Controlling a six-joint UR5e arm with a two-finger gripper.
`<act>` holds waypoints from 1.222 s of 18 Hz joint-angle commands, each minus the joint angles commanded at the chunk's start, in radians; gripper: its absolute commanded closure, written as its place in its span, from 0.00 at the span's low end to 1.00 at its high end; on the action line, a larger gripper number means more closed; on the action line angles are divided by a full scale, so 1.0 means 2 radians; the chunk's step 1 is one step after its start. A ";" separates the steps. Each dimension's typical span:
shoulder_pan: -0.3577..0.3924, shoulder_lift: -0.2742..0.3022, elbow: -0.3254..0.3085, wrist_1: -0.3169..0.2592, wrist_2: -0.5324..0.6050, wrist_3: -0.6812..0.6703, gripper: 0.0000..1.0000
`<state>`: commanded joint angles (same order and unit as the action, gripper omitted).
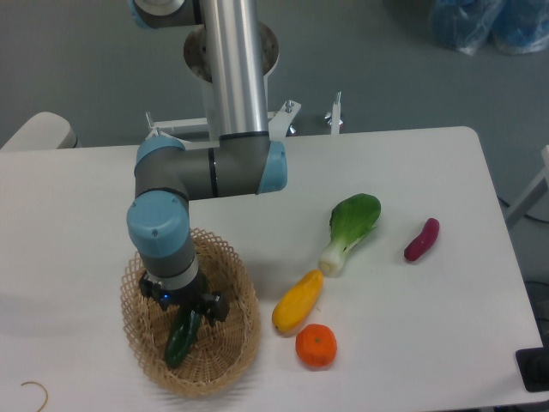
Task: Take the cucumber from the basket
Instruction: 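Lower the gripper into the basket and close it on the cucumber, then lift the green cucumber out of the basket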
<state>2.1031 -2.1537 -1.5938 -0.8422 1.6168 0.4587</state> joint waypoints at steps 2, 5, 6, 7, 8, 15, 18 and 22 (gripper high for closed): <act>-0.004 0.001 -0.001 -0.001 0.000 -0.001 0.00; -0.005 -0.001 -0.001 0.002 0.000 -0.005 0.00; -0.005 -0.001 -0.002 0.002 0.000 -0.005 0.00; -0.005 -0.001 -0.002 0.002 0.001 -0.005 0.00; -0.005 -0.001 -0.002 0.002 0.001 -0.005 0.08; -0.005 0.000 -0.001 0.003 0.000 0.001 0.58; -0.005 0.000 0.002 0.003 0.000 0.001 0.67; -0.005 0.002 0.005 0.003 0.000 0.011 0.72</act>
<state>2.0923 -2.1507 -1.5846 -0.8360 1.6168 0.4816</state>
